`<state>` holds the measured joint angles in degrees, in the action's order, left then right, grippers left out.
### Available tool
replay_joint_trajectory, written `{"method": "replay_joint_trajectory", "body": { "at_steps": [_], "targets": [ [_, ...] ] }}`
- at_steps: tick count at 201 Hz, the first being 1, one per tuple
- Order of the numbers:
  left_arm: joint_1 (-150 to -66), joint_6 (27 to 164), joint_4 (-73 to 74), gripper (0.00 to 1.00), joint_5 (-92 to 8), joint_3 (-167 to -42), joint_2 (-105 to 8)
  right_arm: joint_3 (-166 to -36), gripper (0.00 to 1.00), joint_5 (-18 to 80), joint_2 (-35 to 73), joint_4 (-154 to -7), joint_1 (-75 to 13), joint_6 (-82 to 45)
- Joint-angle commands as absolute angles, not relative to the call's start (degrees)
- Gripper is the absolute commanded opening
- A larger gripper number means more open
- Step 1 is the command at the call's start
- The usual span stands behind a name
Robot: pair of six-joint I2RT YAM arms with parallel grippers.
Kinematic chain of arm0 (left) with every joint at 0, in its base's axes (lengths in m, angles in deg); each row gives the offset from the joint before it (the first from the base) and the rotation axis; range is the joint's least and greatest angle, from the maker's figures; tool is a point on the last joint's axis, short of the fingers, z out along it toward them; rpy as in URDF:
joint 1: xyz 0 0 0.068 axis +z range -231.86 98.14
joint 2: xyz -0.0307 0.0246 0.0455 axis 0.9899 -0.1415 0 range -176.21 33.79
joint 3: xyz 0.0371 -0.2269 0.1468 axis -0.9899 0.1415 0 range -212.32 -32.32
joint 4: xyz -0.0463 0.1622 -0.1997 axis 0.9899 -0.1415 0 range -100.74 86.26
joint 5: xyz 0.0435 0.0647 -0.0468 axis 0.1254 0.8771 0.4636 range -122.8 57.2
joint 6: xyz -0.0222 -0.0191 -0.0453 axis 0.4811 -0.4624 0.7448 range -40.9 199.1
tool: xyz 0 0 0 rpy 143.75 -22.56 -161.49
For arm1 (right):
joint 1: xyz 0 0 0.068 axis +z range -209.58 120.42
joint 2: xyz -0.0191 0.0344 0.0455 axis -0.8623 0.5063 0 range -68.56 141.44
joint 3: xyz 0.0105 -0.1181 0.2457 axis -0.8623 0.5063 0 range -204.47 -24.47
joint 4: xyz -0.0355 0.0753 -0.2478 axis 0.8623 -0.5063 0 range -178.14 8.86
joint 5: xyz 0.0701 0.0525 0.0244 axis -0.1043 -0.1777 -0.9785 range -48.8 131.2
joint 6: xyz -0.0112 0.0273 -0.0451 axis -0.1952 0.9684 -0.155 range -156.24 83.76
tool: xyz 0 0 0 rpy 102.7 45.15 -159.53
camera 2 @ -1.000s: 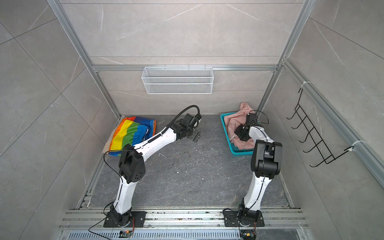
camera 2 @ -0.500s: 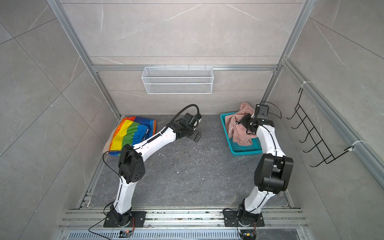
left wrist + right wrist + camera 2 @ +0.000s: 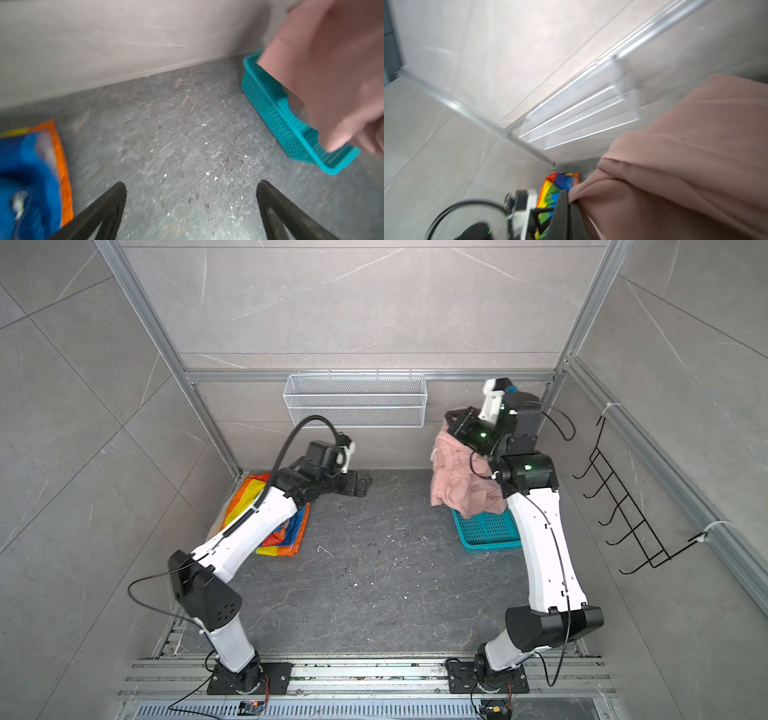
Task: Fold and stack the shorts
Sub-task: 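Grasp the pink shorts in the teal basket with the right gripper and lift, then lay the pink shorts on the table beside the basket with the right gripper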
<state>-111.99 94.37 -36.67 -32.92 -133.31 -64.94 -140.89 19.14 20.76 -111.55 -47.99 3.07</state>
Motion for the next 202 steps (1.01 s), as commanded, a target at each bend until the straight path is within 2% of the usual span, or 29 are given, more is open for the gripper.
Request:
{"method": "replay_joint_trajectory", "body": {
  "at_steps": [1, 15, 29, 44, 67, 78, 100, 123, 159, 202],
  "targets": [
    [-107.9, 104.0, -34.6, 1.0, -40.1, -125.4, -59.7, -132.5, 0.0, 19.6, 21.8, -112.0, -41.3, 4.8],
    [-106.1, 106.6, -33.3, 1.0, -41.5, -118.9, -55.7, -118.1, 0.0, 23.0, 19.9, -104.8, -39.4, 7.6],
    [-103.1, 111.5, -29.8, 1.0, -47.4, -110.8, -52.1, -107.7, 0.02, 24.1, 19.7, -99.4, -39.4, 9.5],
    [-101.1, 115.3, -27.1, 1.0, -54.5, -103.8, -49.5, -103.6, 0.17, 22.6, 21.4, -99.4, -39.2, 8.8],
    [-101.2, 116.3, -26.4, 1.0, -56.2, -95.8, -45.7, -99.0, 0.42, 20.0, 20.4, -97.4, -38.1, 8.9],
    [-101.2, 117.3, -24.6, 1.0, -56.9, -91.7, -43.7, -97.1, 0.52, 20.9, 18.3, -98.7, -37.1, 7.3],
    [-101.4, 119.5, -21.7, 1.0, -57.5, -84.7, -40.3, -89.9, 0.8, 23.2, 12.3, -100.7, -36.4, 6.2],
    [-102.2, 120.7, -20.0, 1.0, -57.4, -80.9, -38.5, -81.0, 0.99, 24.4, 6.6, -101.1, -36.4, 5.6],
    [-103.2, 121.8, -17.8, 1.0, -57.7, -80.9, -41.2, -71.5, 0.99, 26.0, 5.6, -97.8, -36.3, 5.1],
    [-105.7, 123.4, -14.0, 1.0, -59.3, -84.5, -48.3, -68.7, 0.85, 28.0, 14.3, -92.7, -36.4, 4.8]
  ]
}}
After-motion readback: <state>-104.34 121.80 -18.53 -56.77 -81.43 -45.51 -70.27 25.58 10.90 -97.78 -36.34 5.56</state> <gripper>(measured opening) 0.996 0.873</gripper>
